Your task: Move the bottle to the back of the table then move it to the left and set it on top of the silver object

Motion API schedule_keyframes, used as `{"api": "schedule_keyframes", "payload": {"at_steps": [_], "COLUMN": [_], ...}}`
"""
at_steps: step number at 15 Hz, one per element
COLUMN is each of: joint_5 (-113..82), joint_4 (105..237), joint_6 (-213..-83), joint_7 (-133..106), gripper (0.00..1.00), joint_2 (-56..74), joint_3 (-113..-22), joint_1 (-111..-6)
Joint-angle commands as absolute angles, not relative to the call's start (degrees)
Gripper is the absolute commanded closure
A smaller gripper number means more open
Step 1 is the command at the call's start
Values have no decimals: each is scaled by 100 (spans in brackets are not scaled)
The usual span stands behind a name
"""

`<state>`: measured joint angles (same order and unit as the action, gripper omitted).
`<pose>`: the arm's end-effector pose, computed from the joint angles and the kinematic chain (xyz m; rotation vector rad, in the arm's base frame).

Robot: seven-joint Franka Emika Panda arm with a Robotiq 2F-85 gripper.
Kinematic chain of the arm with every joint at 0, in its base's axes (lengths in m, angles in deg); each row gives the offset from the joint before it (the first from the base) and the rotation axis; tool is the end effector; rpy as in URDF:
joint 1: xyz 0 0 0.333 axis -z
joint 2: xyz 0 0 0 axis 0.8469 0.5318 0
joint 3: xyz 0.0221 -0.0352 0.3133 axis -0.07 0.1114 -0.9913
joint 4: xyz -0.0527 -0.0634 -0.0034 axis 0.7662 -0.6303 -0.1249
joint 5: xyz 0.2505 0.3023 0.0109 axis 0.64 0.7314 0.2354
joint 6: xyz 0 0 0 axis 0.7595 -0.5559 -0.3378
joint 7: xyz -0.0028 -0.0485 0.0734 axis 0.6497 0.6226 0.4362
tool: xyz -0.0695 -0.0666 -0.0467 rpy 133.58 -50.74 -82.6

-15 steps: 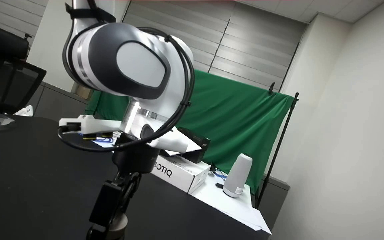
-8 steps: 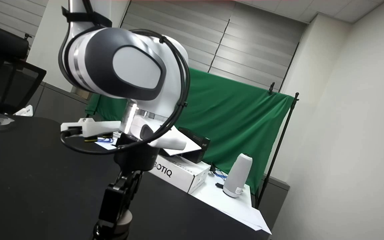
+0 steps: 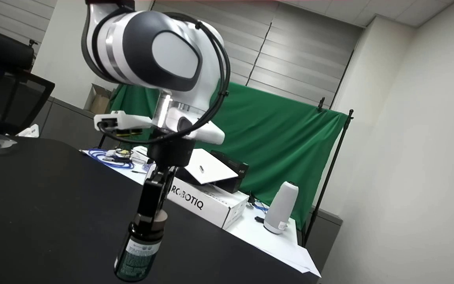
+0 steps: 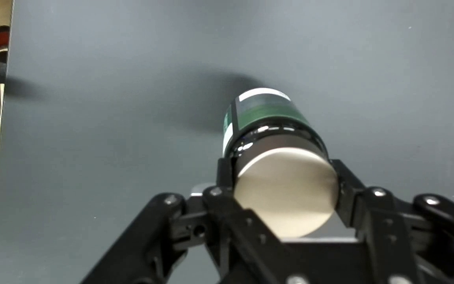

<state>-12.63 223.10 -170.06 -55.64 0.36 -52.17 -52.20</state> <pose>0.4270 -0.2046 0.2369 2.5132 -1.8355 0.1472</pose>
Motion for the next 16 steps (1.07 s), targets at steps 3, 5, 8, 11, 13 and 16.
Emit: {"api": "schedule_keyframes", "payload": {"at_steps": [3, 5, 8, 11, 13, 16], "joint_5": [-1678, -1847, -1922, -1778, -1843, -1771], "joint_4": [21874, 21633, 21196, 20738, 20459, 20119], "joint_6": [-16383, -16289, -15951, -15397, -15057, -14506], "joint_7": [-5932, -5742, -5020, -4223, -3747, -2877], "gripper": [64, 64, 64, 64, 64, 64], "joint_2": [-385, -374, -272, -149, -54, 46], "joint_3": [-5637, -5867, -6238, -6541, -6669, -6814], "joint_1": [-5302, -5337, -5430, -5535, -5592, -5649]}}
